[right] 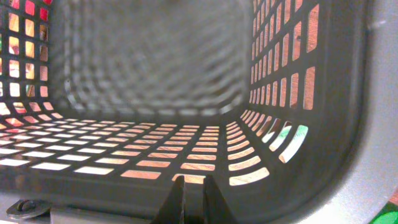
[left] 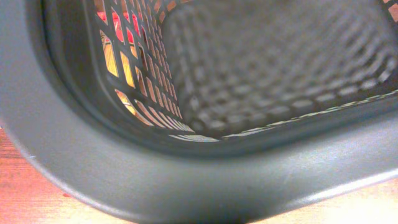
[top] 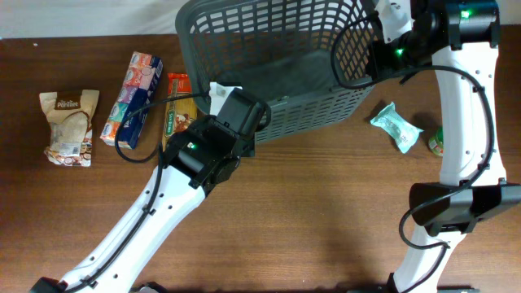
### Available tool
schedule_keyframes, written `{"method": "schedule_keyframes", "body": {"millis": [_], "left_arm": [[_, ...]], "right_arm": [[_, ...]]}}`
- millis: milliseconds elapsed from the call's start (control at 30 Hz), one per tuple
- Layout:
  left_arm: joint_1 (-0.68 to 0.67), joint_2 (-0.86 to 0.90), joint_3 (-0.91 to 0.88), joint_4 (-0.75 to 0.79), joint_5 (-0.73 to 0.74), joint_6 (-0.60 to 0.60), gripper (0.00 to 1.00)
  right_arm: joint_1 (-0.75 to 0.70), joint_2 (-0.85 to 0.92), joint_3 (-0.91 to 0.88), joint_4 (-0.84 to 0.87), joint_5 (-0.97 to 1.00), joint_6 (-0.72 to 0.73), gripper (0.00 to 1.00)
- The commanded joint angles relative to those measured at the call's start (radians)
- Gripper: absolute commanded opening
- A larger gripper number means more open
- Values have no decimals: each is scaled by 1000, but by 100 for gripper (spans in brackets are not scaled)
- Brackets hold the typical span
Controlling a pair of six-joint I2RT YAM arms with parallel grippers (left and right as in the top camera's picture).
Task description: Pack container
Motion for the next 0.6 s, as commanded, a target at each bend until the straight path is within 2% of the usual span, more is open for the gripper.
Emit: {"method": "schedule_keyframes", "body": {"millis": [0,567], "left_arm": [[19,14,20,18,-22,17,2],[61,14,20,45,-19,55,2]], "right_arm": [[5,-29,-5,-21,16,21,4],[6,-29,-5,-74,16,48,4]]}}
